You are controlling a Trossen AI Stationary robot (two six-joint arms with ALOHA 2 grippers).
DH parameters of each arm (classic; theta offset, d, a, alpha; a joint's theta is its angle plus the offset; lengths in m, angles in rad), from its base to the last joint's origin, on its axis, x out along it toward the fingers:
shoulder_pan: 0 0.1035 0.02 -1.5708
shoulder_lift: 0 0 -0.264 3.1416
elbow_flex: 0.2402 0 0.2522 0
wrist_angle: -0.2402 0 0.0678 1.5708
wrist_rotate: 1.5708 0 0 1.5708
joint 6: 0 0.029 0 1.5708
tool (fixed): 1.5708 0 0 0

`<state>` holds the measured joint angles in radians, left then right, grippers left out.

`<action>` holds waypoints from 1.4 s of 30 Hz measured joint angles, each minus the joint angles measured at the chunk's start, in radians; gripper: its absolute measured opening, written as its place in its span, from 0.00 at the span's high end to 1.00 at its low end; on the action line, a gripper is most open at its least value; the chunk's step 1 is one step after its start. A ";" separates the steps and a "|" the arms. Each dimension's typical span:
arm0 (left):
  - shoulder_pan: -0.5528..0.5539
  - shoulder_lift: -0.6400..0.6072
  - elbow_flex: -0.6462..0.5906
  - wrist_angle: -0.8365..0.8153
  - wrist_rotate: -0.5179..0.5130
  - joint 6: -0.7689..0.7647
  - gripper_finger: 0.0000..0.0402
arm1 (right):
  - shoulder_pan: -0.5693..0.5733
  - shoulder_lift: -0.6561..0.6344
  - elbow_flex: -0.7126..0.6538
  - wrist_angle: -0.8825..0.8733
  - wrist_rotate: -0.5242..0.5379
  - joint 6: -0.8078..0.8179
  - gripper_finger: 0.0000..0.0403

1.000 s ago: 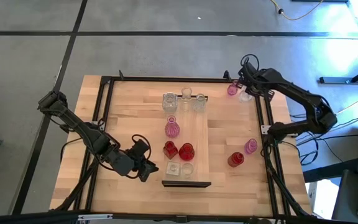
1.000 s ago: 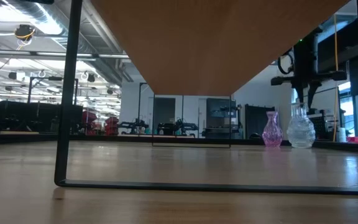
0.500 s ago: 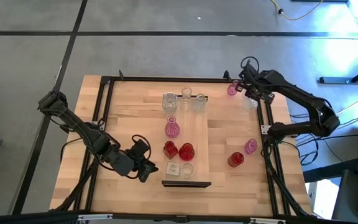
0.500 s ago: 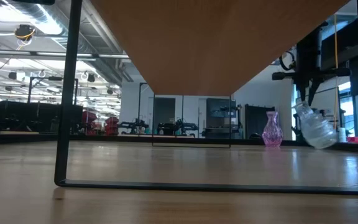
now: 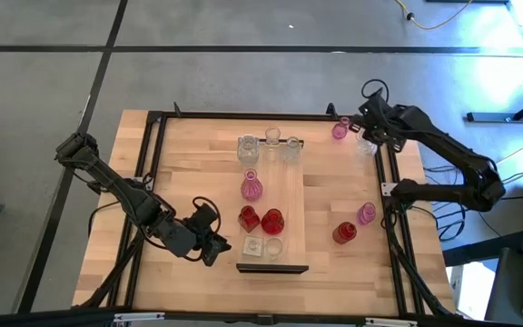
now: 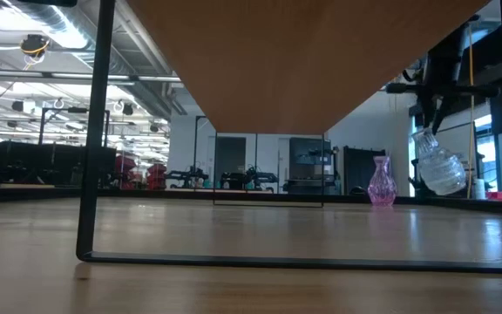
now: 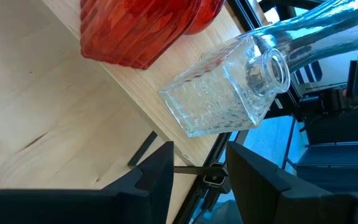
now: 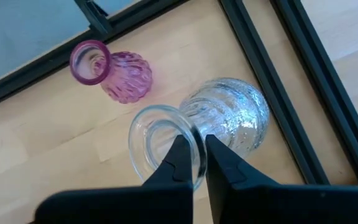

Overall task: Sort vases onto shelf
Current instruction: Put the transparent vase on the shelf aligned with the other transparent vases

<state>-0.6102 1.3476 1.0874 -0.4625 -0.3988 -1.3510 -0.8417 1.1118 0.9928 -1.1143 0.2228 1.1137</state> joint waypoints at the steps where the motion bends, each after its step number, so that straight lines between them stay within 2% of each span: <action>1: 0.000 0.000 0.000 0.000 0.000 0.000 0.65 | 0.000 -0.011 0.000 -0.004 -0.004 0.000 0.99; 7: 0.002 0.000 0.000 0.000 -0.003 0.000 0.65 | 0.012 -0.084 0.000 -0.033 -0.053 -0.001 1.00; 14: 0.001 0.000 0.000 -0.001 -0.003 0.001 0.65 | 0.127 -0.196 0.002 -0.033 -0.090 0.070 1.00; 21: 0.002 0.000 0.000 -0.001 -0.003 0.001 0.65 | 0.304 -0.276 0.002 -0.021 -0.163 0.167 1.00; 27: 0.001 0.000 0.000 -0.001 -0.003 0.000 0.65 | 0.508 -0.289 0.004 0.090 -0.197 0.257 1.00; 33: 0.002 0.000 0.000 -0.001 -0.003 -0.007 0.65 | 0.686 -0.203 0.130 0.106 -0.134 0.277 1.00; 37: 0.001 0.000 0.000 -0.001 -0.003 -0.009 0.65 | 0.773 -0.101 0.292 0.049 -0.098 0.242 1.00; 42: 0.001 0.000 0.000 -0.001 -0.003 -0.027 0.65 | 0.892 0.048 0.504 -0.084 -0.106 0.200 1.00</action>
<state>-0.6087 1.3476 1.0874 -0.4632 -0.4023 -1.3778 0.0507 1.1594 1.4970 -1.1979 0.1166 1.3135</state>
